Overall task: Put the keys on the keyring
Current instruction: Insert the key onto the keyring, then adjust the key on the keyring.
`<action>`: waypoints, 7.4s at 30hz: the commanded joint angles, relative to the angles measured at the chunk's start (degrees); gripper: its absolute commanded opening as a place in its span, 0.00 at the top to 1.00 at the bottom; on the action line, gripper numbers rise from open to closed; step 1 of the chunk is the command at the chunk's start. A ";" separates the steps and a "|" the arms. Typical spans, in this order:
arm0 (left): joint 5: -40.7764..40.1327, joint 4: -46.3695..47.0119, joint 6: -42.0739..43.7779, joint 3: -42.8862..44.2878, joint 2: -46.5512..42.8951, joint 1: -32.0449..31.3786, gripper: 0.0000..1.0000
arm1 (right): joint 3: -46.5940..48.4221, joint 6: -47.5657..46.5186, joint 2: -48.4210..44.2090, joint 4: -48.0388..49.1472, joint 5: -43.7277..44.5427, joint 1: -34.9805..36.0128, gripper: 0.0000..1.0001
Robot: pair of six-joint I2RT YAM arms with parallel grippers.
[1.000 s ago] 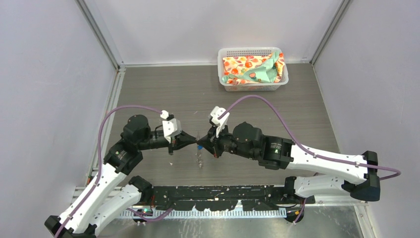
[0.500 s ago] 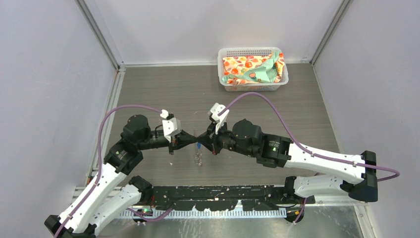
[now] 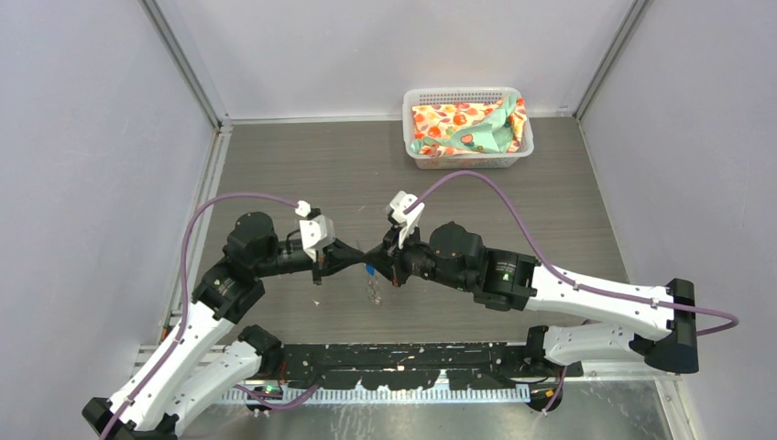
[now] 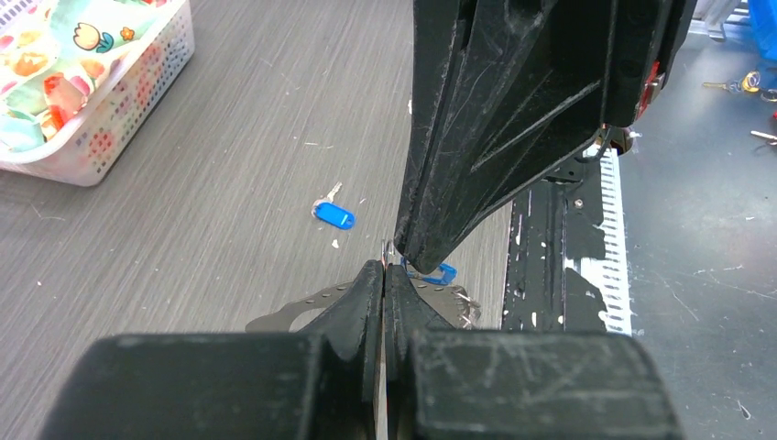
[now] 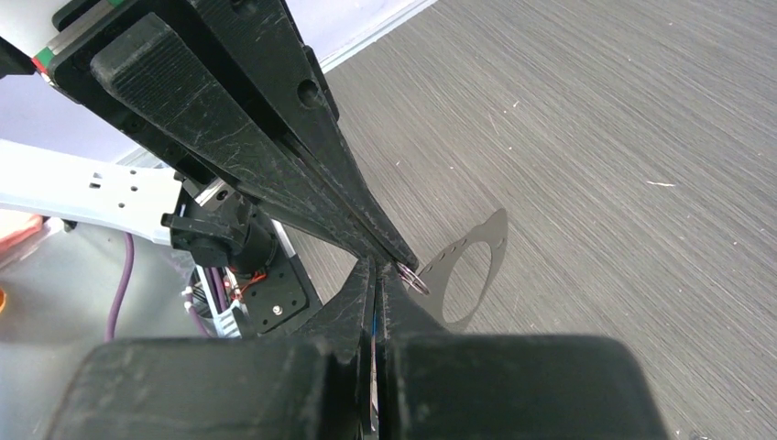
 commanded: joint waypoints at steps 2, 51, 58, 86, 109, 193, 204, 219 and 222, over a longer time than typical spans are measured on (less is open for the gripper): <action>-0.03 3.78 -0.92 1.52 -0.77 -0.14 1.00 | -0.87 0.53 -1.06 3.84 2.51 -0.19 0.99; -4.89 4.93 -12.79 2.53 0.88 -0.31 1.00 | -3.12 1.96 -1.10 9.07 8.61 0.12 0.99; -5.57 4.91 -13.18 2.95 0.90 -0.35 1.00 | -3.06 1.56 -0.40 8.77 8.49 0.18 0.99; -3.28 4.74 -10.88 2.29 -0.30 -2.08 1.00 | -3.43 2.05 -0.38 9.07 11.84 0.83 0.99; -3.47 6.00 -10.17 1.67 -1.68 -2.27 1.00 | -4.48 3.38 -1.84 4.81 15.73 0.81 0.99; 10.70 26.36 -24.80 11.43 3.33 -2.22 1.00 | 3.79 1.55 -12.51 -6.92 -26.74 -13.27 0.65; 11.91 27.61 -27.87 10.56 3.72 -2.25 1.00 | 17.15 -8.97 -9.91 -16.74 -30.31 -13.44 0.49; 12.52 28.88 -32.53 11.07 4.06 -2.25 1.00 | 20.55 -8.52 -1.29 -9.64 -40.28 -14.10 0.75; 12.31 28.41 -32.22 11.01 3.88 -2.28 1.00 | 19.52 -7.50 -1.93 -8.73 -38.94 -14.32 0.83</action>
